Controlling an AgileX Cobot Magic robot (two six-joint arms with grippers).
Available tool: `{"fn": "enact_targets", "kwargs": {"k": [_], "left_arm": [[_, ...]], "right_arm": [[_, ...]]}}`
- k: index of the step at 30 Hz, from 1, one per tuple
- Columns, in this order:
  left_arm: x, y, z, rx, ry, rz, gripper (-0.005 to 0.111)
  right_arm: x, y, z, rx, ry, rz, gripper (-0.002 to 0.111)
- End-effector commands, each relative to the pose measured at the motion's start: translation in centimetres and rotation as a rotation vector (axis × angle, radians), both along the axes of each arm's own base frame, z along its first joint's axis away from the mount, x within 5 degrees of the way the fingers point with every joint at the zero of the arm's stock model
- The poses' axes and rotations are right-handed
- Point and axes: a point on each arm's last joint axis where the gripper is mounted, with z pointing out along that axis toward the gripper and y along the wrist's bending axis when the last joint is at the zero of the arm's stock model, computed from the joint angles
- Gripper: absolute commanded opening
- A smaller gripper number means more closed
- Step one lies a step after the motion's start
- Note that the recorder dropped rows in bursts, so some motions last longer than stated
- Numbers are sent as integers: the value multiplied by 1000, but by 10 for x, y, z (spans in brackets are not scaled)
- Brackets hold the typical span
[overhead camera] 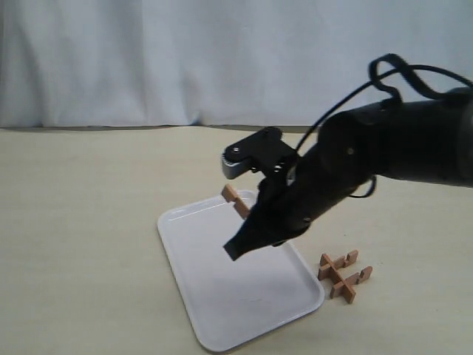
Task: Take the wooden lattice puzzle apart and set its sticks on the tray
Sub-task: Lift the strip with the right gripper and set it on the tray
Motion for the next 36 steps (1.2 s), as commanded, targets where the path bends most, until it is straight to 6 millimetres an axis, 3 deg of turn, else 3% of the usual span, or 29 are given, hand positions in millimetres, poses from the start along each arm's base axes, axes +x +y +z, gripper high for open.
{"fn": "enact_targets", "kwargs": {"k": [1, 7, 14, 18, 23, 25, 31, 36], "left_arm": [[0, 0, 0, -1, -7, 1, 0], [0, 0, 0, -1, -7, 1, 0], [0, 0, 0, -1, -10, 1, 0], [0, 0, 0, -1, -10, 1, 0], [0, 0, 0, -1, -10, 1, 0], [0, 0, 0, -1, -10, 1, 0], [0, 0, 0, -1, -10, 1, 0], [0, 0, 0, -1, -10, 1, 0]], "right_arm": [[25, 31, -11, 5, 5, 45, 4], [60, 46, -40, -10, 24, 9, 4], [74, 47, -70, -43, 51, -38, 5], [75, 47, -75, -43, 52, -62, 19], [74, 49, -59, -27, 22, -63, 43], [71, 47, -47, -32, 14, -52, 48], [51, 29, -6, -203, 62, 27, 47], [34, -2, 7, -320, 202, -44, 37]]}}
